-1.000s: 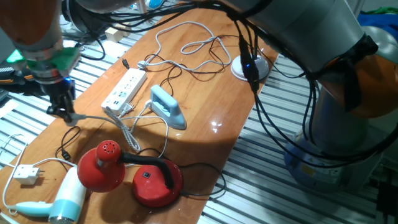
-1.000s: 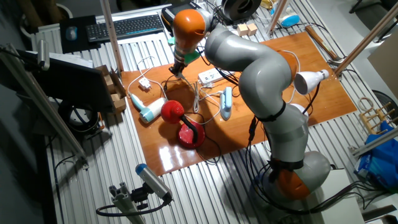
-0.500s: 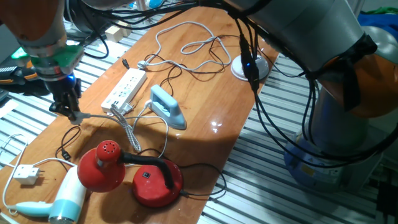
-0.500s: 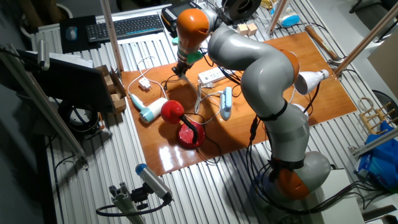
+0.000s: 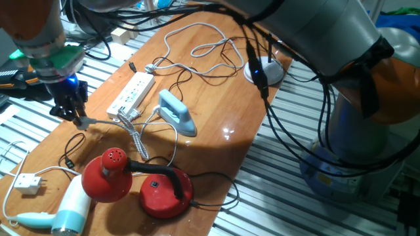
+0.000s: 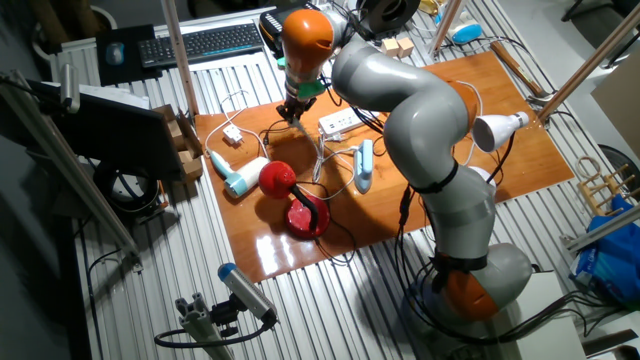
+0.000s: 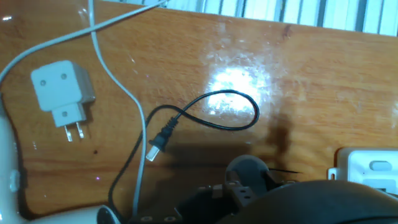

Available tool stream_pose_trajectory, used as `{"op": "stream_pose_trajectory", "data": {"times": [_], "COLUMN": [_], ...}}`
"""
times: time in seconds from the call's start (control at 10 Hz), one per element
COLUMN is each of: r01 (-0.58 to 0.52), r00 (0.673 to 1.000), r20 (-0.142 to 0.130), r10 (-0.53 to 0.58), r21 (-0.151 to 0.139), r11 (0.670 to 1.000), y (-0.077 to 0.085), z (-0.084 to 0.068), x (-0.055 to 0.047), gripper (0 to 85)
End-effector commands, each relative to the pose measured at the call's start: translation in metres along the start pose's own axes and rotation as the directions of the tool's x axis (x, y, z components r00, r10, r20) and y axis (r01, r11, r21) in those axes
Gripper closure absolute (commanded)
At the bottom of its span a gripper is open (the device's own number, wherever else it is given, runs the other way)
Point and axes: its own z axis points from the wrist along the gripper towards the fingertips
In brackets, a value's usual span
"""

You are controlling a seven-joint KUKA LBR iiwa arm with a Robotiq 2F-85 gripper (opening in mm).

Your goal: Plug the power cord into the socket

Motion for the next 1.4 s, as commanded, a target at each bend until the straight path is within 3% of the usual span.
{"op": "stream_pose_trajectory", "data": {"times": [0.0, 0.2, 0.4, 0.5, 0.6, 0.7, 0.9, 1.1, 1.3], "r01": [-0.006, -0.081, -0.172, -0.18, -0.151, -0.139, -0.156, -0.138, -0.125], "r00": [1.0, 0.996, 0.985, 0.984, 0.988, 0.99, 0.988, 0.99, 0.992], "r20": [-0.004, -0.021, -0.015, -0.003, 0.017, 0.02, 0.017, 0.021, 0.025], "r10": [0.006, 0.081, 0.172, 0.18, 0.151, 0.139, 0.156, 0.137, 0.125], "r21": [0.001, -0.014, -0.02, -0.026, -0.003, 0.016, -0.001, -0.001, 0.001], "r11": [1.0, 0.997, 0.985, 0.983, 0.989, 0.99, 0.988, 0.991, 0.992], "y": [0.0, 0.0, 0.0, 0.0, 0.0, 0.0, 0.0, -0.001, -0.018], "z": [0.0, 0.0, 0.0, 0.0, 0.0, 0.0, 0.0, -0.001, -0.006], "x": [0.0, 0.0, 0.0, 0.0, 0.0, 0.0, 0.0, 0.0, 0.002], "gripper": [85.0, 85.0, 85.0, 85.0, 85.0, 85.0, 85.0, 85.0, 85.0]}}
